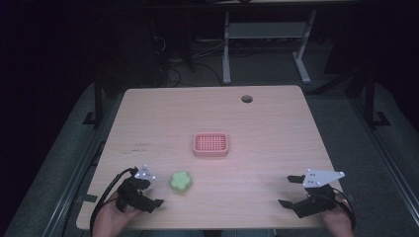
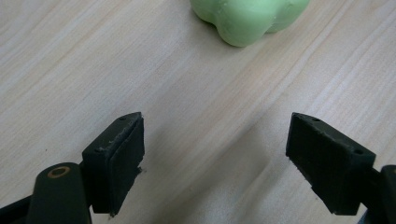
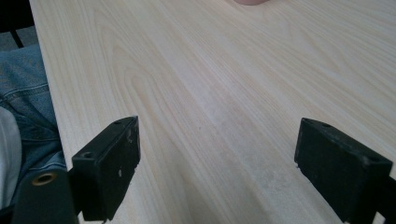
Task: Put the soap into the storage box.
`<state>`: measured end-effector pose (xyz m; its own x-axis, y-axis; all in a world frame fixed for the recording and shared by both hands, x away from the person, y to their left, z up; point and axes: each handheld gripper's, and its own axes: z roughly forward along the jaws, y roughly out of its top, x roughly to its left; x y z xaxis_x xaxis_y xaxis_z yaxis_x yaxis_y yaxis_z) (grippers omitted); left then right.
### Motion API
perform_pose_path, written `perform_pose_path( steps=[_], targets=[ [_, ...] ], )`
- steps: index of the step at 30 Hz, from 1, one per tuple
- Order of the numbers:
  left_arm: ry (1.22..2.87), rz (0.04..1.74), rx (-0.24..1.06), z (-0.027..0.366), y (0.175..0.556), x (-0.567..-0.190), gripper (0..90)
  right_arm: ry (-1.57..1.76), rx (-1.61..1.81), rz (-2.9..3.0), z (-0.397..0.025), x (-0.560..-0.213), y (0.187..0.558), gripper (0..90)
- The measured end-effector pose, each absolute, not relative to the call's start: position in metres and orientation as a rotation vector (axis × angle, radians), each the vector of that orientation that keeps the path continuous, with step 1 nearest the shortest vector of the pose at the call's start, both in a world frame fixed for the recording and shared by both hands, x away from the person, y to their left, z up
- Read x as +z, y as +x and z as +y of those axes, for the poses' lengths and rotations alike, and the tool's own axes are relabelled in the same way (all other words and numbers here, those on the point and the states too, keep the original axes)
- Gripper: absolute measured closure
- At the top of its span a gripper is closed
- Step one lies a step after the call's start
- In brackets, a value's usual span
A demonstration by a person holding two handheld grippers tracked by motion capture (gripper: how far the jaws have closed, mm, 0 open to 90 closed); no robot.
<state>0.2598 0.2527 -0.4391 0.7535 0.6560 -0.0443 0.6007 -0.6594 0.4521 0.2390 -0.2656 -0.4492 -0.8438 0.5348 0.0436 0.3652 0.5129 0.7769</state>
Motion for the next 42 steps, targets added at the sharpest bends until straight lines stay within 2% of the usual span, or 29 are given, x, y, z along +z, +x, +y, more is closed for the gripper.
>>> perform_pose_path(
  steps=[18, 42],
  targets=[
    [2.507, 0.896, 0.163, 0.231, 0.259, -0.436, 19.3, 0.767, 1.234, 2.552, -0.265, -0.448, 0.237, 13.8],
    [2.593, 0.868, 0.184, 0.19, 0.288, -0.422, 18.3, 0.781, 1.228, 2.551, -0.267, -0.449, 0.236, 13.8]
  ],
)
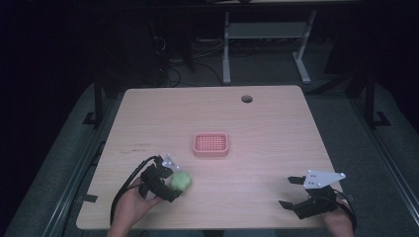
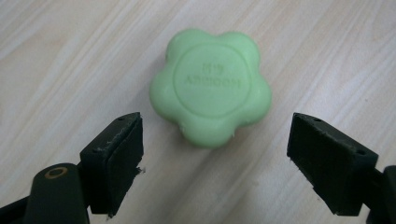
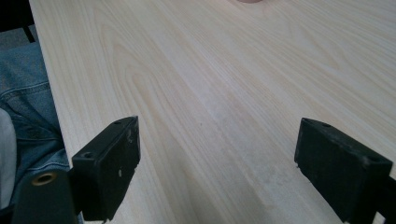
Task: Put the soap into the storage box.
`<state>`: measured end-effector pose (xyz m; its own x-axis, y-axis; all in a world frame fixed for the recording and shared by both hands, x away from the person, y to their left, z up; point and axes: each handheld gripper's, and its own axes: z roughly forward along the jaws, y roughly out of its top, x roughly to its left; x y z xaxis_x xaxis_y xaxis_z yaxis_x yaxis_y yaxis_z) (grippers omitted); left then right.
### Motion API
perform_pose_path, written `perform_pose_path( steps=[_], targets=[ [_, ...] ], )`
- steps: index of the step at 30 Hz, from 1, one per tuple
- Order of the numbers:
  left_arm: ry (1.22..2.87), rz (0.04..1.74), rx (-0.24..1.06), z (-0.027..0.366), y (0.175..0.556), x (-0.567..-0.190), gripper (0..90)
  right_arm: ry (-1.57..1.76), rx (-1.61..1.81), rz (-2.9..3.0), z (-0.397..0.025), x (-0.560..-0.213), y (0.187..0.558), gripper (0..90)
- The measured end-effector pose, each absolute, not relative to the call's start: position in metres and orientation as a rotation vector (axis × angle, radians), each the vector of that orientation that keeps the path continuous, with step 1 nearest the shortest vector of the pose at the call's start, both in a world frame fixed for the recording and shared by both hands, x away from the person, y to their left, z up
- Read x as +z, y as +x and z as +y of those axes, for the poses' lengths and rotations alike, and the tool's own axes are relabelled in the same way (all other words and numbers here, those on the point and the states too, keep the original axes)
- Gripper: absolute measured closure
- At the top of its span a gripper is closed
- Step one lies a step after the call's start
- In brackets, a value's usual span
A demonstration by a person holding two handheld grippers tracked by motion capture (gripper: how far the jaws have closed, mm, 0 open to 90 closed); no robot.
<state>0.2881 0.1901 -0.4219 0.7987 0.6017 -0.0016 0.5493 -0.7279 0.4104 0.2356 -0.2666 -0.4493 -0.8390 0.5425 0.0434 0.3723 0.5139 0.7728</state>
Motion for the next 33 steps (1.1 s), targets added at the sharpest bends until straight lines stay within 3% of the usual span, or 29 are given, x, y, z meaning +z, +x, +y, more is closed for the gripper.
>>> perform_pose_path(
  steps=[33],
  targets=[
    [2.746, 0.884, 0.099, 0.16, 0.317, -0.438, 20.0, 0.781, 1.238, 2.546, -0.267, -0.449, 0.235, 13.8]
  ],
)
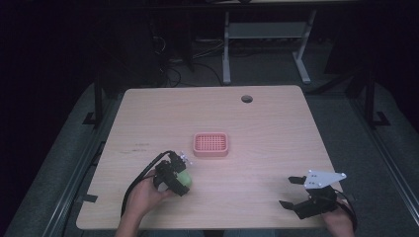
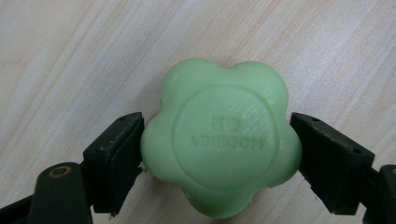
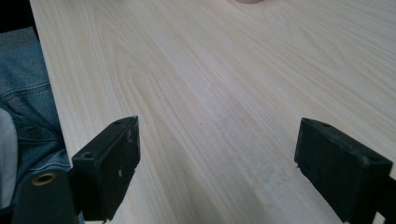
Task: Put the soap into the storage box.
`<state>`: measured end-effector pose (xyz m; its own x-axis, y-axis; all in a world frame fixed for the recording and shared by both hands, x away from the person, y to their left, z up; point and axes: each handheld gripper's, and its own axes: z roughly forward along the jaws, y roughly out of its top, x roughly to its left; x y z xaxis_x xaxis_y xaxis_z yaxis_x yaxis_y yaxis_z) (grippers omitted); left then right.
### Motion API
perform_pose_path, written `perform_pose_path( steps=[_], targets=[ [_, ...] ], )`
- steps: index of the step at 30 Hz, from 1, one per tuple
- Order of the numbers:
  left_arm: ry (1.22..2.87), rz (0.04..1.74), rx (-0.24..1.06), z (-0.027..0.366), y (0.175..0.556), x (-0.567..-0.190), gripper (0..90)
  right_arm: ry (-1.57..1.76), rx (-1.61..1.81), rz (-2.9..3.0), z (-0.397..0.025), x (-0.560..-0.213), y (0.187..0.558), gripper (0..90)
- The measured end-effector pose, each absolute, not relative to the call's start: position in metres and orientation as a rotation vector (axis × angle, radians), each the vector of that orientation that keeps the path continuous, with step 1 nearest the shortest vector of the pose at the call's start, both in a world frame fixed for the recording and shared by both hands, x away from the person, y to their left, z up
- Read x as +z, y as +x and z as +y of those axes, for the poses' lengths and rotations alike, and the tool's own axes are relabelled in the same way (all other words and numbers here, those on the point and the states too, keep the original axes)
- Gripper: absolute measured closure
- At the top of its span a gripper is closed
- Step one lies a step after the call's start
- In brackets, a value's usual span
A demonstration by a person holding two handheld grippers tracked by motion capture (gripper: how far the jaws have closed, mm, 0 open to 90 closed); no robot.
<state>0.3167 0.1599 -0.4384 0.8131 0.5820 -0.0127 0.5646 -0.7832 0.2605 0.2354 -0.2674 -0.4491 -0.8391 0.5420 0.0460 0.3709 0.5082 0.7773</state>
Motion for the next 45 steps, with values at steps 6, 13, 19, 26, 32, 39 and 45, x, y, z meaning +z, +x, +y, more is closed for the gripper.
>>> perform_pose_path(
  steps=[6, 13, 19, 26, 32, 39, 45],
  targets=[
    [2.748, 0.889, 0.082, 0.1585, 0.3187, -0.4407, 22.6, 0.781, 1.235, 2.546, -0.2676, -0.4489, 0.2352, 13.8],
    [2.766, 0.89, 0.073, 0.1569, 0.3207, -0.4407, 24.2, 0.779, 1.238, 2.543, -0.2681, -0.4486, 0.2352, 13.8],
    [2.769, 0.914, 0.066, 0.1555, 0.3211, -0.4402, 24.6, 0.779, 1.24, 2.541, -0.2683, -0.4486, 0.2352, 13.8],
    [2.757, 0.93, 0.09, 0.1572, 0.3207, -0.4388, 24.9, 0.777, 1.242, 2.538, -0.2688, -0.4486, 0.2352, 13.8],
    [2.747, 0.948, 0.083, 0.162, 0.3212, -0.4381, 24.9, 0.78, 1.241, 2.54, -0.2684, -0.4485, 0.235, 13.8],
    [2.741, 0.937, 0.094, 0.1611, 0.3202, -0.4373, 25.0, 0.775, 1.24, 2.538, -0.2687, -0.4486, 0.2353, 13.8],
    [2.725, 0.94, 0.088, 0.1619, 0.3203, -0.4358, 25.0, 0.776, 1.242, 2.536, -0.2691, -0.4484, 0.2352, 13.8]
  ],
)
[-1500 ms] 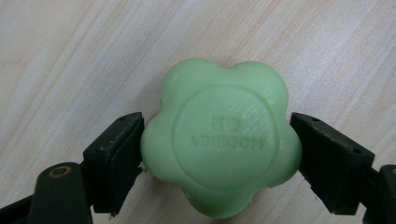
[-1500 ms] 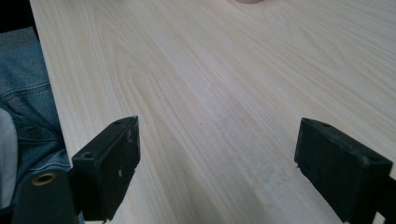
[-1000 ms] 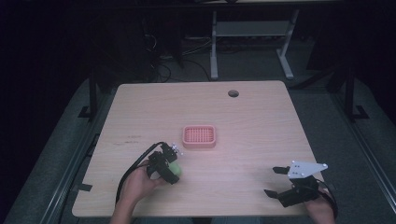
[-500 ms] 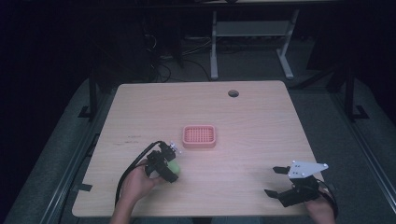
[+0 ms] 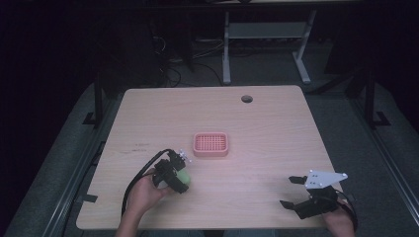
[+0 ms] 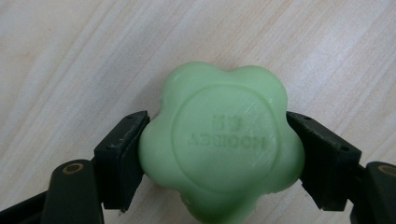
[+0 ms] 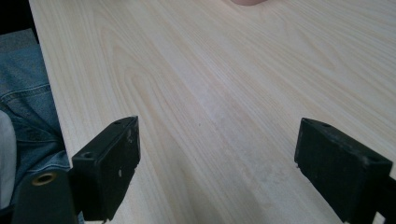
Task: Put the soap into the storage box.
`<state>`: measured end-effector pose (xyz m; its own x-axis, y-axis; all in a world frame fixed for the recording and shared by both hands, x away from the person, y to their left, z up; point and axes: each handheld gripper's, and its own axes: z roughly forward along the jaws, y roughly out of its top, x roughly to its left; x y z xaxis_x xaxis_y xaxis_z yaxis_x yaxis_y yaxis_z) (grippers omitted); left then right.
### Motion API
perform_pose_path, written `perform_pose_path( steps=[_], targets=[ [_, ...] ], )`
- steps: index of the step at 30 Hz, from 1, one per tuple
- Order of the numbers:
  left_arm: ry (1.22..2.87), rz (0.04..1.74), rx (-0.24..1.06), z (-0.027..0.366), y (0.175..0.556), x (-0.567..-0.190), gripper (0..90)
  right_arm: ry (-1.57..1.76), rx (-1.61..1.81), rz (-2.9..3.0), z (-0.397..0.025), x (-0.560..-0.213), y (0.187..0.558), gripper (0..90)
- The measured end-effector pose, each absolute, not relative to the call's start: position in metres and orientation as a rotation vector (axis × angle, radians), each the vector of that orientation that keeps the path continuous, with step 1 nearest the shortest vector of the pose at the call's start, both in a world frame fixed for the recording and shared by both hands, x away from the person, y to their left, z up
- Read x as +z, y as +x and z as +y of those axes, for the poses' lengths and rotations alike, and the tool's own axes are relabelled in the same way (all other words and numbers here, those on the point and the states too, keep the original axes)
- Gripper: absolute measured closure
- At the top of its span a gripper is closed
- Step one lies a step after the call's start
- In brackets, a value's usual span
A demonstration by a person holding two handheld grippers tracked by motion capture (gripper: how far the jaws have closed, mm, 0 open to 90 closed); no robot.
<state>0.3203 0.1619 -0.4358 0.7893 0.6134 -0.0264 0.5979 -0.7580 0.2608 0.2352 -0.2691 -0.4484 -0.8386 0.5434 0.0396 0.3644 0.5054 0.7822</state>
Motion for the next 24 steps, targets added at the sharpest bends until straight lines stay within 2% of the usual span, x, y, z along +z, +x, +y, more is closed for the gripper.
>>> perform_pose_path(
  steps=[24],
  targets=[
    [2.696, 0.926, 0.104, 0.158, 0.334, -0.419, 25.1, 0.788, 1.246, 2.528, -0.272, -0.448, 0.235, 13.8]
  ],
)
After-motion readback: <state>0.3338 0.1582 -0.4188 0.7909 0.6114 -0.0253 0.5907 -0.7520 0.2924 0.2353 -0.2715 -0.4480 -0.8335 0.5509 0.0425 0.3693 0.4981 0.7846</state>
